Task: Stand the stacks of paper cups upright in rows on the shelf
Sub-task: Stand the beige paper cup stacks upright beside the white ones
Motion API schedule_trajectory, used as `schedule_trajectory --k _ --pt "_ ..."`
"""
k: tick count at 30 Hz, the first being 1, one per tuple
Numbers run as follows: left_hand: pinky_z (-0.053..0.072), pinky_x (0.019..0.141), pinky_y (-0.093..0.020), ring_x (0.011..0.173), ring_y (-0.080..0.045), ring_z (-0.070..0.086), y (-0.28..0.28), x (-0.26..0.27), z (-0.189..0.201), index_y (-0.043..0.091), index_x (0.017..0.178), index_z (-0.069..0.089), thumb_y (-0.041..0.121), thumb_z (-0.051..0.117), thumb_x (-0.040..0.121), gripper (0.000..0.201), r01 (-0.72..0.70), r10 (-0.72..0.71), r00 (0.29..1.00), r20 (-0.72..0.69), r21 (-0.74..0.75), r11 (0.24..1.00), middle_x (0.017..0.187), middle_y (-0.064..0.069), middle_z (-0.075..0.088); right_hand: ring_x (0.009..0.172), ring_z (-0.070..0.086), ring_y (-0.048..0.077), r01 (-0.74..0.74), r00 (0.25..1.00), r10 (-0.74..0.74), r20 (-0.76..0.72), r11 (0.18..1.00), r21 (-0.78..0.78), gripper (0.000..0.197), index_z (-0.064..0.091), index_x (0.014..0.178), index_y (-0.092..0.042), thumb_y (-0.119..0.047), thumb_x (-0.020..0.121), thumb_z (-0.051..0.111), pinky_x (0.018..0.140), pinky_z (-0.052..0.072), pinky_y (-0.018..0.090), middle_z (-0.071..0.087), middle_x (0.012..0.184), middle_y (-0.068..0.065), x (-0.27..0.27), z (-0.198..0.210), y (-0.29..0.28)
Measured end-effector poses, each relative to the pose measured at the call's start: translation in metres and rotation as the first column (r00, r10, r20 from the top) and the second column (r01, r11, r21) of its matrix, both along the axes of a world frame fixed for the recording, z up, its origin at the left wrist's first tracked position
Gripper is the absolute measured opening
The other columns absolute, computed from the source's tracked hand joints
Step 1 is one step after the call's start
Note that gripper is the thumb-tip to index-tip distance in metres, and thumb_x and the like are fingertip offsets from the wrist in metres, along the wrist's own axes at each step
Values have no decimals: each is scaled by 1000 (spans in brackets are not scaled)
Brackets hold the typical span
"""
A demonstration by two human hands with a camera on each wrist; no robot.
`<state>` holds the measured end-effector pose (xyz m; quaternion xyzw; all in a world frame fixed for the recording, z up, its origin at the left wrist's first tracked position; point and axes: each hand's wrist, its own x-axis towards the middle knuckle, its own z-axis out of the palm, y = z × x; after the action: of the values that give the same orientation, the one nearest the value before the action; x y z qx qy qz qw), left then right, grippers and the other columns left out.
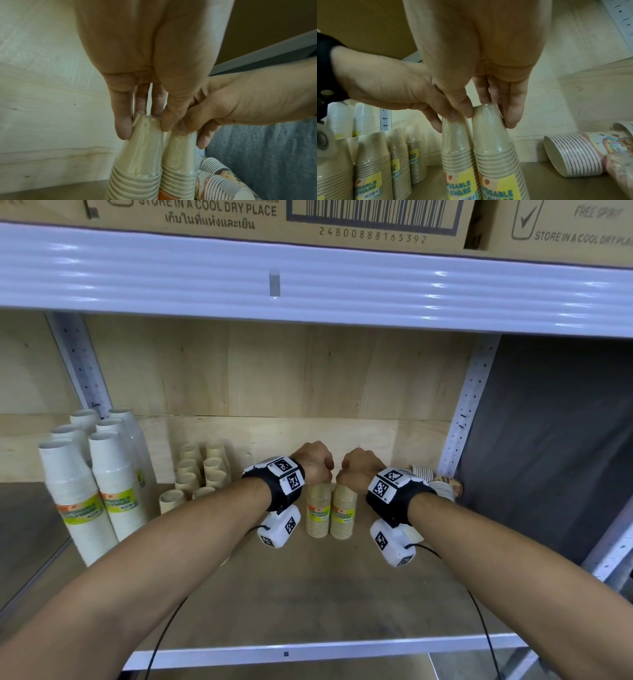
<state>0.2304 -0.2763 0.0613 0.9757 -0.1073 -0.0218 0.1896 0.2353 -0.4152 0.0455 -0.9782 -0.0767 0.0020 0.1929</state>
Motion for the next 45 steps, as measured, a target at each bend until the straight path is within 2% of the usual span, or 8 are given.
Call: schedule_trajectory --k 5,9,16,21,27,34,41,45 --pt "52 86 -27 109 -21 63 6 -8 7 12 122 69 18 66 87 36 -2 2 1000 17 22 1000 123 -7 66 69 50 20 -58 998 58 -14 998 -36 24 46 64 -12 -21 76 66 46 28 22 45 67 2 -7 8 8" --pt "54 77 -27 97 -19 64 17 -21 16 13 116 71 19 68 85 32 -15 16 1000 -14 58 998 114 -5 68 55 50 14 -117 992 114 -49 991 -60 18 59 69 -7 -20 77 67 46 33 20 52 62 2 -16 21 21" --pt "49 49 -20 60 -12 61 47 -51 33 12 110 71 18 70 80 31 -37 65 977 -203 137 990 94 -5 70 62 61 19 -279 946 255 -199 955 -102 23 72 93 -8 -20 74 67 57 47 26 64 71 5 -35 36 56" --pt "59 67 -34 69 -24 65 75 -70 37 3 102 71 15 69 72 33 -104 151 938 -310 164 981 87 -12 68 68 64 19 -386 890 348 -296 919 -81 28 73 91 -4 -17 67 70 69 59 35 72 88 13 -47 42 88" --pt "59 69 -36 66 -23 62 115 -97 42 -4 102 69 12 70 74 33 -154 237 896 -376 239 959 74 -9 60 56 58 14 -484 823 450 -348 875 -13 23 72 94 1 -10 74 71 48 50 19 61 71 5 -65 47 128" --pt "54 61 -29 68 -20 56 163 -124 43 7 90 66 11 71 77 15 -232 315 861 -400 243 942 74 -8 56 73 66 26 -569 781 539 -314 822 -2 15 73 91 0 -8 77 73 75 60 41 64 73 9 -82 44 174" --pt "52 65 -30 71 -20 55 194 -141 34 -1 105 70 10 71 75 32 -322 379 866 -326 217 922 84 -9 59 87 72 29 -590 779 570 -261 808 6 19 74 91 -4 -13 75 77 75 62 43 72 91 14 -93 40 200" --pt "53 62 -28 66 -19 57 202 -145 31 10 89 70 6 69 78 12 -309 349 876 -334 168 936 89 -10 60 90 70 27 -602 779 584 -228 798 -12 26 73 99 -6 -16 76 79 81 60 45 71 99 12 -96 38 205"
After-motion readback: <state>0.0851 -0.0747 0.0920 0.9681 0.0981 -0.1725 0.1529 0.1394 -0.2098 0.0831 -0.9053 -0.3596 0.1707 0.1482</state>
